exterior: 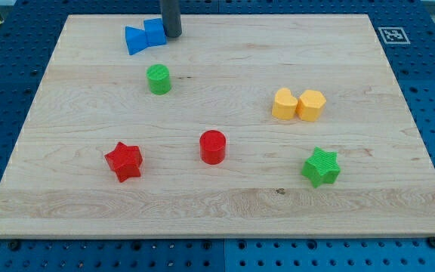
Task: Point your arm to the center right
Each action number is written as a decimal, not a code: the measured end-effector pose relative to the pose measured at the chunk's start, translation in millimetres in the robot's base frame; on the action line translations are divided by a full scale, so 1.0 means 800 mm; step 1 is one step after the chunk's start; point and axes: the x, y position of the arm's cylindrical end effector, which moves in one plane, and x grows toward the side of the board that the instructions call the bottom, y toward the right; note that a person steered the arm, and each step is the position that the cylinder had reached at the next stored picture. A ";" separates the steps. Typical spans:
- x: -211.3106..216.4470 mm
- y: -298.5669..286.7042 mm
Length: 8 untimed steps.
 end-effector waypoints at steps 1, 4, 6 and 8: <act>0.005 0.002; 0.055 0.059; 0.055 0.060; 0.101 0.137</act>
